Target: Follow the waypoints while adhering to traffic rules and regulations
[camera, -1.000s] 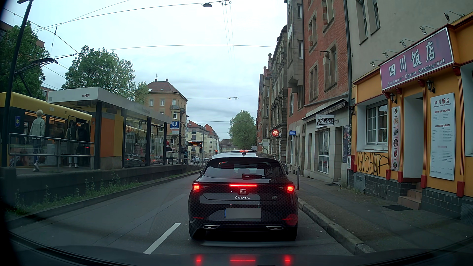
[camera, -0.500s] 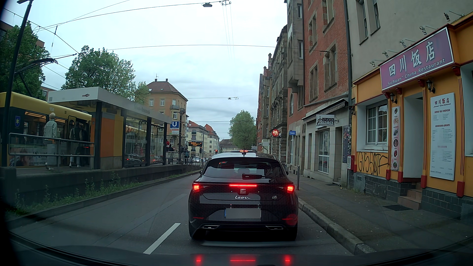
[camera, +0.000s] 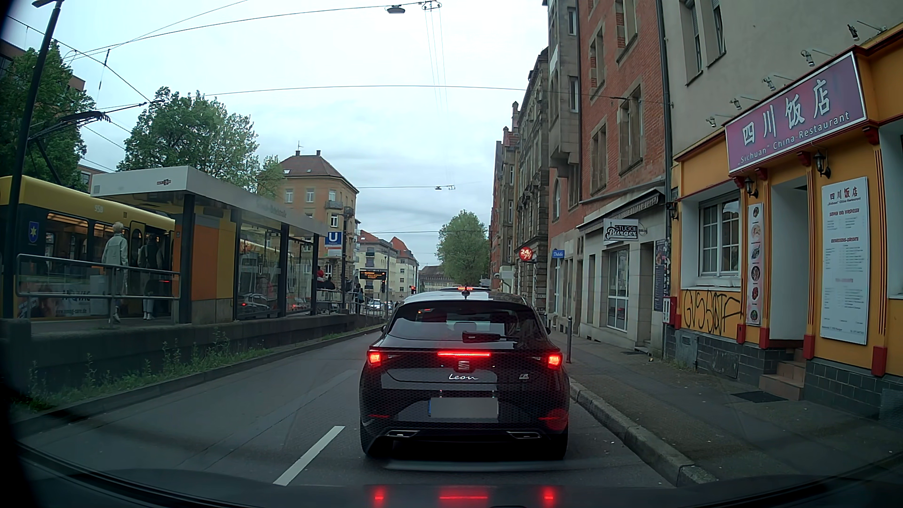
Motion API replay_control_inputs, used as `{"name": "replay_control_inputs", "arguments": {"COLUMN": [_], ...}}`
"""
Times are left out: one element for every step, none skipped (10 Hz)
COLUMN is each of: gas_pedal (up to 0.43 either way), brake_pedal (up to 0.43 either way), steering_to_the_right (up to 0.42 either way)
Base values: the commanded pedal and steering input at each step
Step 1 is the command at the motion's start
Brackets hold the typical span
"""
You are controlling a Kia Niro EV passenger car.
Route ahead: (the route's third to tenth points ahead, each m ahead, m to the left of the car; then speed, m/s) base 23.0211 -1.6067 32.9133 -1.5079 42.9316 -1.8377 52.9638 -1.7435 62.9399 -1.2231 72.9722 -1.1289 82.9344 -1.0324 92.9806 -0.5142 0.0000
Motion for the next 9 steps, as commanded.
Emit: {"name": "replay_control_inputs", "arguments": {"gas_pedal": [0.000,0.000,0.000,0.000,0.000,0.000,0.000,0.000,0.000], "brake_pedal": [0.305,0.311,0.305,0.305,0.305,0.305,0.305,0.311,0.305], "steering_to_the_right": [-0.036,-0.036,-0.037,-0.036,-0.037,-0.036,-0.037,-0.037,-0.037]}}
